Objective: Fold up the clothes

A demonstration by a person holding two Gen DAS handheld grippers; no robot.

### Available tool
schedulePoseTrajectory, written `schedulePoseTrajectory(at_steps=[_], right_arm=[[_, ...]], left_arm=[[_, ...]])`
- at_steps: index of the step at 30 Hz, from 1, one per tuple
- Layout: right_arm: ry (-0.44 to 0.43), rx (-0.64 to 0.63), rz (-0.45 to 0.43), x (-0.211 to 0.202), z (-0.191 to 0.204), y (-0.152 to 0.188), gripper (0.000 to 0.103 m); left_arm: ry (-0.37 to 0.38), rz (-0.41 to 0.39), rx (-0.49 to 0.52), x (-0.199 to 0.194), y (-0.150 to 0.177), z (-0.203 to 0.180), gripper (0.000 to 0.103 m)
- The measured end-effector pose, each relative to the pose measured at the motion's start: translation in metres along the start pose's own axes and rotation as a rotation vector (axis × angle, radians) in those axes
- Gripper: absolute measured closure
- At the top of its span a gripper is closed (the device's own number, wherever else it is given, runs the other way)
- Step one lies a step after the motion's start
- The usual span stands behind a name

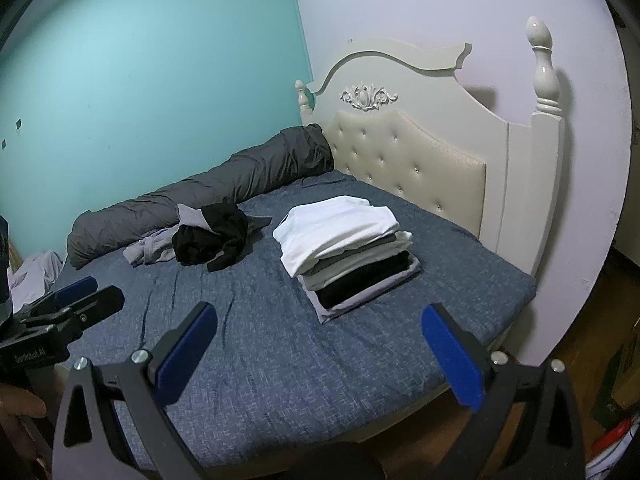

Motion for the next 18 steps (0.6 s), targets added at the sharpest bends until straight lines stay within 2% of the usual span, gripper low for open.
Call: schedulePoseTrajectory(at_steps=[18], right_arm=[[-0.007, 0.007, 0.016, 0.011, 0.001, 0.006, 0.0]], left_arm=[[-0.003, 0.021, 0.003, 0.005, 0.004, -0.001, 0.0]])
Point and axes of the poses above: each gripper's, at about its wrist camera, not at the fingertips, and x roughly the way its jaws point, z to its left, y to its underside, the point moved 3 cm from there along x, roughly the way its jaws point, and after that the axes turned 3 degrees about -y, right-handed, at the moved point
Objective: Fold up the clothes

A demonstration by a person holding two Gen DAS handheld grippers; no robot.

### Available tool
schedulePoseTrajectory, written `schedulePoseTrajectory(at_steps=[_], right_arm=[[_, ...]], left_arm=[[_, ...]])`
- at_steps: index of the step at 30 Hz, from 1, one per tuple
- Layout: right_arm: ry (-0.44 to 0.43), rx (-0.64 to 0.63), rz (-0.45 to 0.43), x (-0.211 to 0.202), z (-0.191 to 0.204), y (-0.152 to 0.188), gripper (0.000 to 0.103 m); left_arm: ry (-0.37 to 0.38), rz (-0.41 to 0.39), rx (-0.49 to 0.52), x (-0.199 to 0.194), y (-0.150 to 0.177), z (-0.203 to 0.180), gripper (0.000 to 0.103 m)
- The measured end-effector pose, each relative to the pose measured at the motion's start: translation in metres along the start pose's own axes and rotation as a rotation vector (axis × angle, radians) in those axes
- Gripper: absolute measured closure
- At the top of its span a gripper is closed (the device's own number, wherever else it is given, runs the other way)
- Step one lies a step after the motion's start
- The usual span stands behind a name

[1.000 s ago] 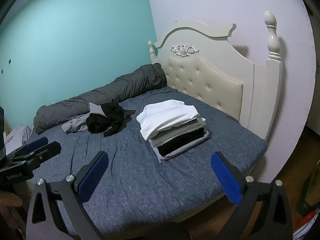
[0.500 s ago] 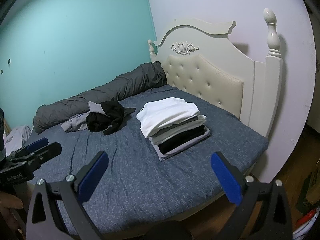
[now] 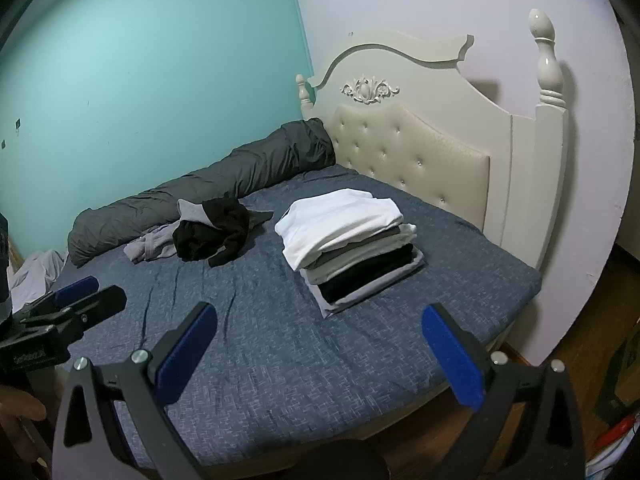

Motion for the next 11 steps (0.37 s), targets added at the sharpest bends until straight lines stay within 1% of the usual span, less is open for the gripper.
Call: schedulePoseTrajectory(at_steps=[5, 11], right_arm=[[-0.001, 0.001, 0.001, 0.0002, 0.0005, 0.0004, 0.0], [-0.001, 0.003, 0.004, 0.001, -0.0006, 0.002, 0.0]], left_arm=[[-0.003, -0.008, 0.0, -0.0009, 0.0001, 0.0, 0.0], [-0.004, -0.004, -0.025, 0.0008, 0.0015, 0.006, 0.0]])
Point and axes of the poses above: each gripper's, at about its wrist camera, not at the fingertips, and x roughly the way its jaws point, z to its left, y to its underside, the point moved 3 cm from there along x, roughly the way its jaws point, and after that the axes turned 3 degrees about -y, right-handed, at the moved point
